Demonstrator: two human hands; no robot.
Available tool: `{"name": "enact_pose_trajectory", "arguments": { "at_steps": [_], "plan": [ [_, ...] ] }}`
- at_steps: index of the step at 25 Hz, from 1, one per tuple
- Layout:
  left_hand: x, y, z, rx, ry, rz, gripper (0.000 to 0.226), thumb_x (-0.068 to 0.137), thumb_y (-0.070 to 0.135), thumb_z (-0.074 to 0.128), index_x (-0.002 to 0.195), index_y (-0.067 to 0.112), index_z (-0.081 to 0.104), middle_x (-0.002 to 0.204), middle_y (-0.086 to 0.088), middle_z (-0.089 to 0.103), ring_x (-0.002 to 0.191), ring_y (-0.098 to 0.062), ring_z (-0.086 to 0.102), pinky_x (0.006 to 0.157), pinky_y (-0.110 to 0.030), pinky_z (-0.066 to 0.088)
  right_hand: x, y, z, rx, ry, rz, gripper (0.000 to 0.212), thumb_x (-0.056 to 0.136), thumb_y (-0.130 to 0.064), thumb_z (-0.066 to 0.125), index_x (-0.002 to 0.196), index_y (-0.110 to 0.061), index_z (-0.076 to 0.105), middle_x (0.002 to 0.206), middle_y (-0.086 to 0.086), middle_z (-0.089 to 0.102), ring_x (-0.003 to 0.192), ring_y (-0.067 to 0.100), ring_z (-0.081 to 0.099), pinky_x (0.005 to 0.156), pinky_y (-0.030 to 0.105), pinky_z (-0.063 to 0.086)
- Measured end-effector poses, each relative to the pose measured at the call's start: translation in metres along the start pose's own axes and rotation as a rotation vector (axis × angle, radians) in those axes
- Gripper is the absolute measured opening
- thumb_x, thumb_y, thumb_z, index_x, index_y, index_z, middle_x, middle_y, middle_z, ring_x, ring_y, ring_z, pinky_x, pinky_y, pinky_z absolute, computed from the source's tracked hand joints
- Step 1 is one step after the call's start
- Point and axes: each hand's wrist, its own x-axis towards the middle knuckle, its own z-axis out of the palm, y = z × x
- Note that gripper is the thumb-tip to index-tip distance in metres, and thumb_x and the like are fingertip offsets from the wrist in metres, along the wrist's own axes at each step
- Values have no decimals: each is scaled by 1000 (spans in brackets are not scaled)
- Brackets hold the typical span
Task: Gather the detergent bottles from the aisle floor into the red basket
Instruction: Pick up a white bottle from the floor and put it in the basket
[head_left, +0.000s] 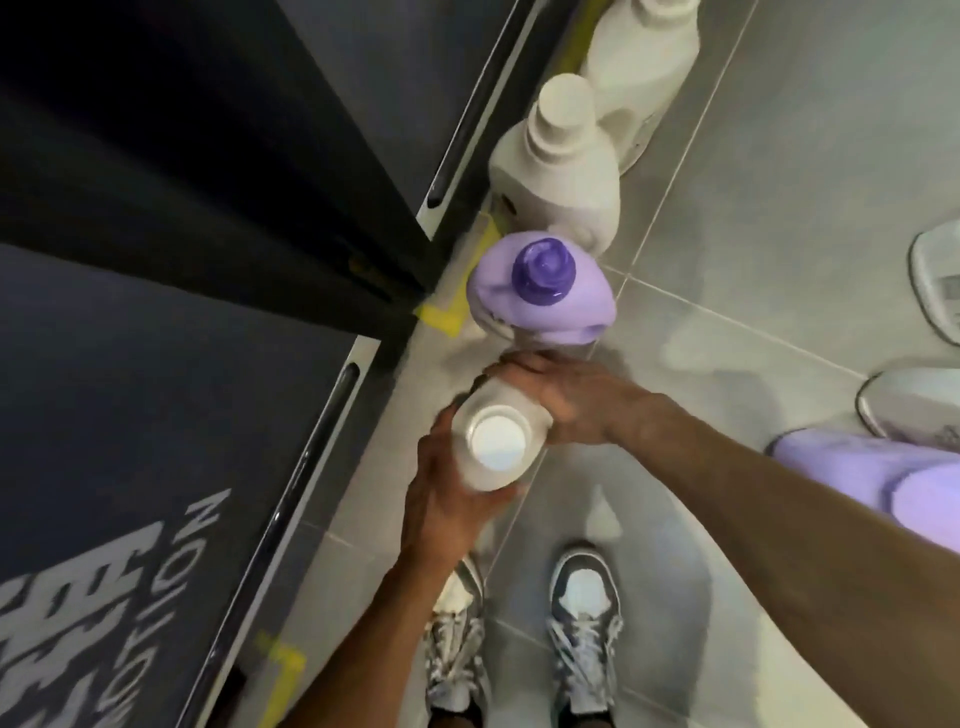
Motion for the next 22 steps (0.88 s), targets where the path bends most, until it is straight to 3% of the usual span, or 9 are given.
{"name": "enact_pose_trajectory", "arguments": {
  "at_steps": [2,5,9,12,16,22],
  "plan": [
    [3,-4,3,-26,18,7,111,50,70,82,144,43,29,144,9,52,124,-18,56,94,-31,48,10,6,6,-18,18,-64,103,62,-37,88,150,-29,35,141,0,50,127,32,54,104,47,49],
    [6,-12,-1,27,-33,7,110,52,68,85,144,44,28,137,11,59,112,-21,64,86,-27,48,10,6,3,-56,106,-126,89,64,-43,80,142,-27,40,127,1,56,113,32,60,94,45,53],
    [9,-6,-21,63,-105,72,109,52,64,89,143,49,30,133,23,57,114,-10,61,84,-20,47,-20,-8,3,12,143,-42,88,68,-51,78,143,-32,37,132,-1,59,122,28,60,101,43,51],
    [-4,18,-54,84,-181,130,105,51,60,88,139,55,30,130,26,59,114,-12,63,91,-30,55,-60,-31,-13,96,179,11,83,65,-50,82,134,-32,40,125,-1,64,113,27,64,96,39,54],
    [-57,87,-130,81,-353,159,105,52,57,85,142,57,31,128,24,61,116,-16,63,94,-39,55,-145,-86,-85,130,180,127,74,67,-53,77,131,-30,47,121,-4,63,110,25,62,90,34,50],
    [-151,239,-274,181,-392,266,103,57,57,83,139,62,21,120,21,63,114,-18,62,93,-31,50,-284,-187,-260,122,188,214,85,69,-61,74,141,-30,41,132,-6,51,125,21,47,96,33,43]
  ]
}}
